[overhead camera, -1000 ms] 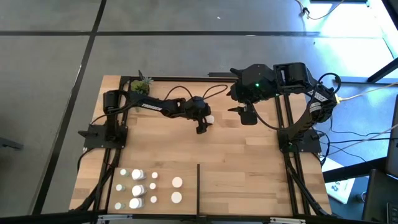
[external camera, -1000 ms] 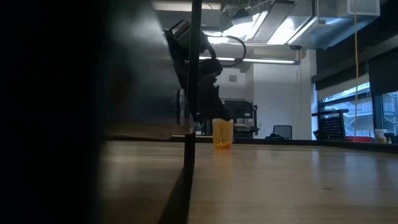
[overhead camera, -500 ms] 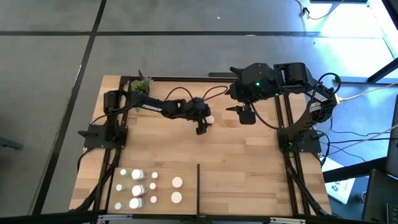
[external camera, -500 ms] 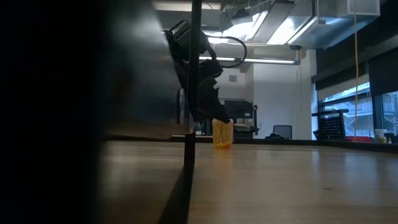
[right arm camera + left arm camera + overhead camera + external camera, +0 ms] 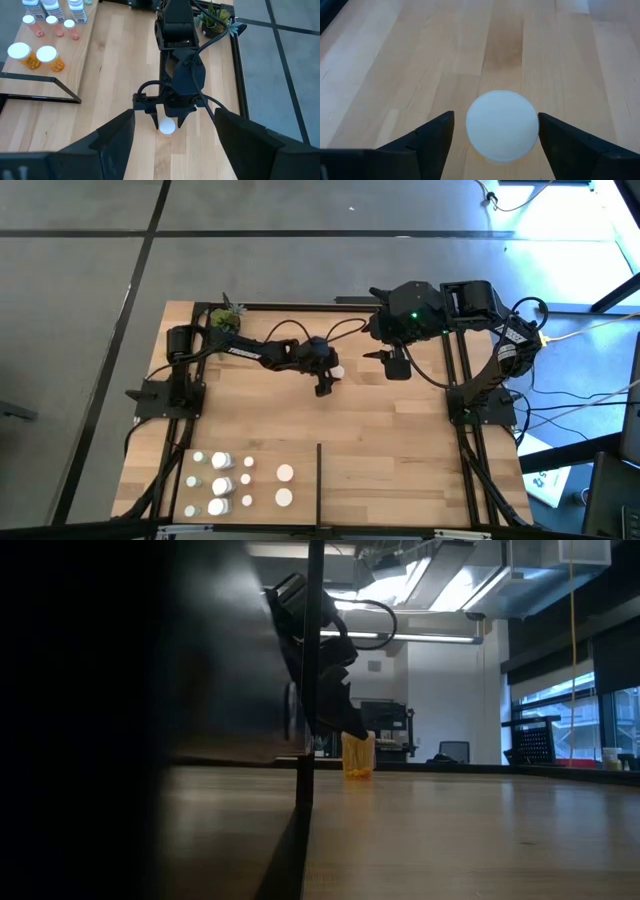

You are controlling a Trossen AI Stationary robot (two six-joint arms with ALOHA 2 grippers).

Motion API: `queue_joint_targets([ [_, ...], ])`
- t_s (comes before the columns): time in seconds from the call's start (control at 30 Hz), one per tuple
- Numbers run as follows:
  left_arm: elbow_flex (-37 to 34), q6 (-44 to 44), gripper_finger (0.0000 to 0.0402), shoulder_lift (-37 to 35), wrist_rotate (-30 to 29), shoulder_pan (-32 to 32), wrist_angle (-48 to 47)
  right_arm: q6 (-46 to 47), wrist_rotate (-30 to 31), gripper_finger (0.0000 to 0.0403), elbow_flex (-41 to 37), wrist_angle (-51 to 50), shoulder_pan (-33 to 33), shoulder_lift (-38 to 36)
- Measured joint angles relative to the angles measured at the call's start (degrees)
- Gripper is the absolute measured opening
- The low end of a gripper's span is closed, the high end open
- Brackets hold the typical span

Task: Pick and place medicine bottles onto shelf by color
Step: Put the orange pill bottle on the shelf aligned with the other orange pill bottle

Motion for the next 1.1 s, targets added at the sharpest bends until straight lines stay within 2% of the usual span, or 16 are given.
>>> queue_joint_targets([
  [0.5, 0.0, 0.0, 0.0204, 0.0, 0.0, 0.0, -0.3, 0.0, 0.0, 0.0275, 0.0, 0.0, 0.0, 0.0],
  [1.1, -0.1, -1.6, 0.0199, -0.8, -0.1, -0.7, -2.5, 0.0, 0.0, 0.0275, 0.0, 0.0, 0.0, 0.0],
])
